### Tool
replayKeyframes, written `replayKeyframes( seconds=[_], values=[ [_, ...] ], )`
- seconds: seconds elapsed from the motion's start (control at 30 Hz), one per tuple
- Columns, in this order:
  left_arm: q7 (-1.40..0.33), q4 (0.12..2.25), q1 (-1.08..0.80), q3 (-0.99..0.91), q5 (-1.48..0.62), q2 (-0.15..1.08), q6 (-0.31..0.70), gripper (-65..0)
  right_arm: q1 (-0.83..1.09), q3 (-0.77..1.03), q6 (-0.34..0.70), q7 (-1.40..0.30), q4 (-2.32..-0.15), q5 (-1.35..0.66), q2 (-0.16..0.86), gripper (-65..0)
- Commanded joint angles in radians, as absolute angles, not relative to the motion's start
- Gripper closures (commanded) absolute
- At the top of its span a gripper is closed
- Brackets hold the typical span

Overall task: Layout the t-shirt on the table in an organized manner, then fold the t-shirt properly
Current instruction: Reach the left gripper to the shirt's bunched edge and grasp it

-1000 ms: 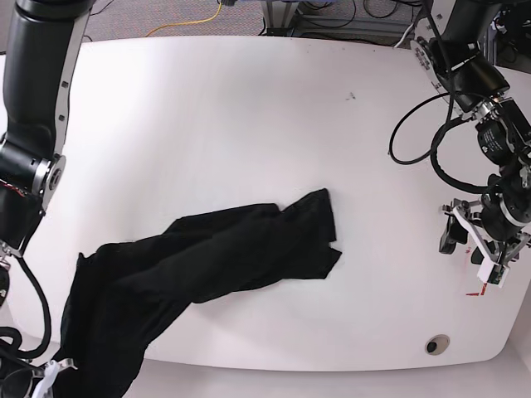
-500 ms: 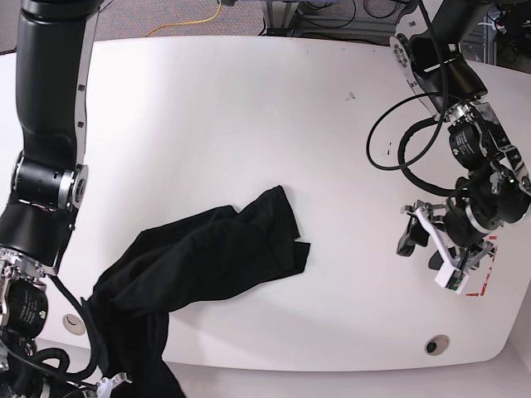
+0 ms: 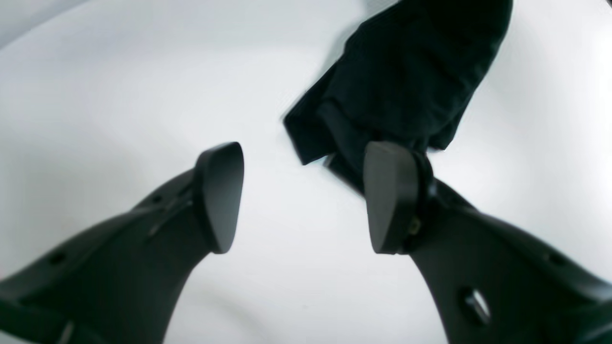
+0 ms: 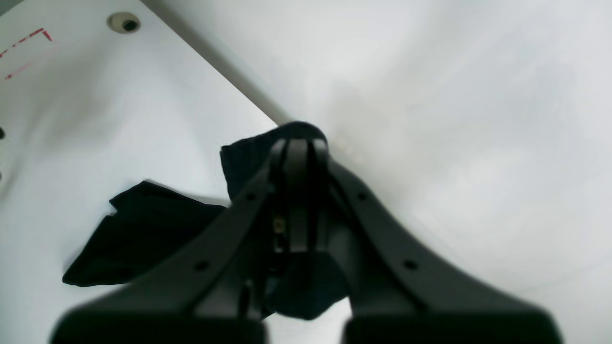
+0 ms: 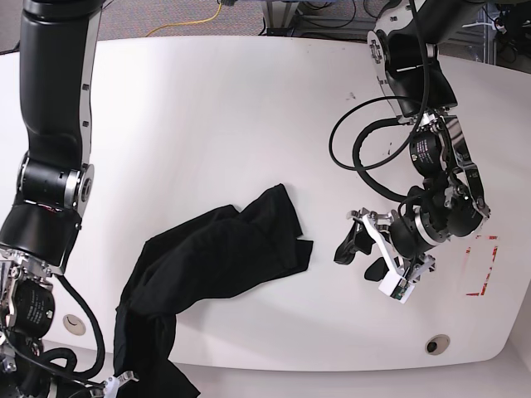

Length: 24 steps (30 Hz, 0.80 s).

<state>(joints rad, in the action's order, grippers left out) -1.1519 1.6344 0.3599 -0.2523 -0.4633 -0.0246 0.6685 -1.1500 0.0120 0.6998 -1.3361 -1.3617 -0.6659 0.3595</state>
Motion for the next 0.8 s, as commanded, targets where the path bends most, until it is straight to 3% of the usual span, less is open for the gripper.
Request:
replayKeyframes(
  seconds=[0.0, 0.23, 0.53, 0.77],
  values=[
    [-1.087, 1.593, 0.386, -0.232, -0.478, -0.036, 0.631, -37.8, -1.191, 0.018, 0.698, -1.307, -1.377, -0.679, 0.366, 0.0],
    [-0.926, 1.408, 0.409, -0.133, -0.397, -0.081, 0.562, -37.8, -1.178, 0.018, 0.698, -1.307, -1.377, -0.679, 0.366, 0.0],
    [-0.714, 1.13, 0.452, -0.079, -0.265, -0.104, 0.552, -37.8, -1.167, 0.018, 0.698, -1.307, -1.377, -0.68, 0.367, 0.0],
    [-0.633, 1.033, 0.475, -0.084, -0.259, -0.094, 0.406, -37.8, -1.162, 0.018, 0.698, -1.307, -1.377, -0.68, 0.367, 0.0]
  ],
)
